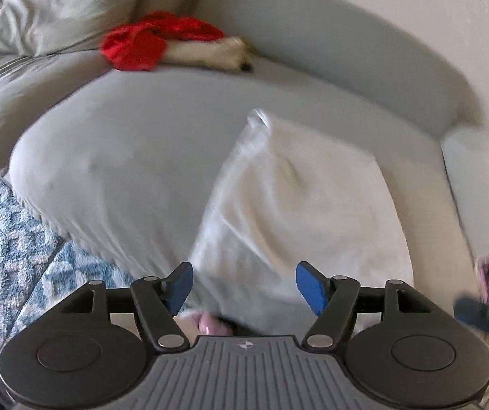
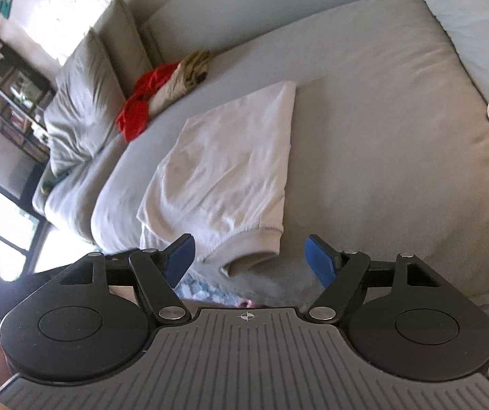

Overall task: Fold clothes
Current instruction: 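Grasp the folded shirt edge with both tools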

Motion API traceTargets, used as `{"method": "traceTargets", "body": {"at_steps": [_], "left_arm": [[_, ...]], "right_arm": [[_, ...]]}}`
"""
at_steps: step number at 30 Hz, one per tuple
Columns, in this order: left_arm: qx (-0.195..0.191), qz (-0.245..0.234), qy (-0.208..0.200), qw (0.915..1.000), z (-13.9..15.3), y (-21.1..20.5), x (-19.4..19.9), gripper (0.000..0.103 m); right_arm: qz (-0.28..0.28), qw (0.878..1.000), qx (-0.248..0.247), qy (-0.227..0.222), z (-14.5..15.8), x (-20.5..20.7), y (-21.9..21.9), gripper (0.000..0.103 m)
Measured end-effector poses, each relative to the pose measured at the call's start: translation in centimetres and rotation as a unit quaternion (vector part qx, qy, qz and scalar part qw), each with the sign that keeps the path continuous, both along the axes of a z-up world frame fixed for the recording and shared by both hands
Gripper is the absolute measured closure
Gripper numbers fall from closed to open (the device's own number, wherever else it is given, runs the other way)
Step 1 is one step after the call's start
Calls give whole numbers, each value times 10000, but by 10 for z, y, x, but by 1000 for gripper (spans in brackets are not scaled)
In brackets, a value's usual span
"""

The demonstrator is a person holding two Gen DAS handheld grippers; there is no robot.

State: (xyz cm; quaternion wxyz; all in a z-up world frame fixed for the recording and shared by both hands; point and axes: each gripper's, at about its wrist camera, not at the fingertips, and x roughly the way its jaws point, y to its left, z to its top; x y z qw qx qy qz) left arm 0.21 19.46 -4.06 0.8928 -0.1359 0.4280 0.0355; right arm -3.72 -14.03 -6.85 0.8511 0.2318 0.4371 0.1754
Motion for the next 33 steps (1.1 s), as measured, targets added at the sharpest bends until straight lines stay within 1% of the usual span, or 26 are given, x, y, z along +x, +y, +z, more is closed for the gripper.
{"method": "traceTargets", "body": {"at_steps": [1, 4, 7, 9, 12, 13, 17, 19, 22, 24, 27, 30, 33], "left_arm": [[-104, 69, -61, 9999, 2, 11, 4, 35], [-411, -53, -1, 9991, -3, 34, 29, 36], [-717, -185, 66, 9972, -8, 58, 55, 39], [-1142, -380, 227, 9925, -20, 69, 72, 41], [-1576, -450, 487, 9853, -35, 76, 88, 43], [-1691, -506, 490, 9831, -38, 76, 91, 43], [-1874, -635, 506, 9789, -47, 73, 101, 43], [-1830, -649, 623, 9790, -54, 70, 108, 43], [-1809, -787, 607, 9785, -55, 65, 112, 43], [-1820, -917, 626, 9770, -56, 62, 115, 42], [-2005, -1036, 672, 9719, -60, 64, 124, 40], [-2234, -1141, 734, 9652, -64, 67, 134, 37], [-2435, -1203, 754, 9595, -67, 70, 146, 36]], "right_arm": [[-41, 10000, 55, -19, 0, 2, -2, 26], [-145, 9995, 271, -7, -1, 11, -7, 26], [-229, 9982, 551, 65, -5, 27, -11, 26], [-281, 9970, 715, 125, -7, 37, -14, 26], [-354, 9948, 926, 232, -12, 51, -17, 27], [-409, 9944, 932, 284, -14, 54, -18, 27], [-427, 9932, 973, 485, -28, 65, -18, 28], [-463, 9922, 986, 603, -36, 71, -19, 30], [-594, 9899, 1051, 746, -48, 77, -21, 31], [-630, 9879, 1199, 757, -54, 81, -23, 31], [-637, 9846, 1414, 812, -61, 89, -25, 31], [-705, 9785, 1693, 948, -70, 101, -30, 36], [-654, 9761, 1814, 1005, -76, 113, -31, 36]]}}
